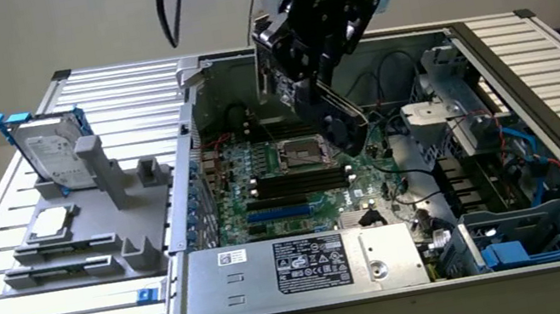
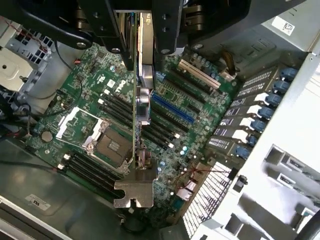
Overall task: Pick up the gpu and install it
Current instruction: 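Pick up the gpu and move the gpu toward the slot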
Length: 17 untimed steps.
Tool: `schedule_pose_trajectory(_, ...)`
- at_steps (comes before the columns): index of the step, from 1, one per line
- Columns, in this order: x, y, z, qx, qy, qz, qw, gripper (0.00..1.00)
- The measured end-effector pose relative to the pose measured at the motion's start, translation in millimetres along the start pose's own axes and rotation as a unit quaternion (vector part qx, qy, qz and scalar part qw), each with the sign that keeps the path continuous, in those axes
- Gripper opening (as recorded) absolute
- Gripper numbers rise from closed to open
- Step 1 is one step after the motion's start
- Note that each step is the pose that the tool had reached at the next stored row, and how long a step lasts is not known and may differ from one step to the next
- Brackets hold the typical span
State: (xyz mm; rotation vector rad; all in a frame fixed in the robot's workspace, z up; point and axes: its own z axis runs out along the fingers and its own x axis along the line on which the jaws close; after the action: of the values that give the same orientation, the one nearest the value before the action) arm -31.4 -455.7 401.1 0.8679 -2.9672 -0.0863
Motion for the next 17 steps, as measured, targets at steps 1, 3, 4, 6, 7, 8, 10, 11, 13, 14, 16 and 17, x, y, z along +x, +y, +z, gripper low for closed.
schedule_pose_trajectory(1,0.0,0.0,0.6,0.0009,-0.0004,-0.009,1.0,0.27)
schedule_pose_trajectory(3,0.0,-0.1,1.9,0.0029,-0.0014,-0.027,0.9996,0.27)
schedule_pose_trajectory(4,-0.1,-0.1,2.5,0.004,-0.002,-0.036,0.9993,0.27)
schedule_pose_trajectory(6,-0.1,-0.2,3.6,0.006,-0.0031,-0.054,0.9985,0.27)
schedule_pose_trajectory(7,-0.1,-0.3,4.2,0.007,-0.0036,-0.064,0.9979,0.27)
schedule_pose_trajectory(8,-0.1,-0.3,4.8,0.008,-0.004,-0.073,0.9973,0.27)
schedule_pose_trajectory(10,-0.2,-0.4,6.1,0.0097,-0.0047,-0.091,0.9958,0.27)
schedule_pose_trajectory(11,-0.2,-0.4,6.7,0.0106,-0.0051,-0.1,0.9949,0.27)
schedule_pose_trajectory(13,-0.2,-0.5,7.9,0.0124,-0.0059,-0.118,0.9929,0.27)
schedule_pose_trajectory(14,-0.3,-0.6,8.5,0.0132,-0.0061,-0.127,0.9918,0.27)
schedule_pose_trajectory(16,-0.3,-0.6,9.9,0.0147,-0.0065,-0.146,0.9892,0.27)
schedule_pose_trajectory(17,-0.3,-0.7,10.5,0.0154,-0.0067,-0.154,0.9879,0.27)
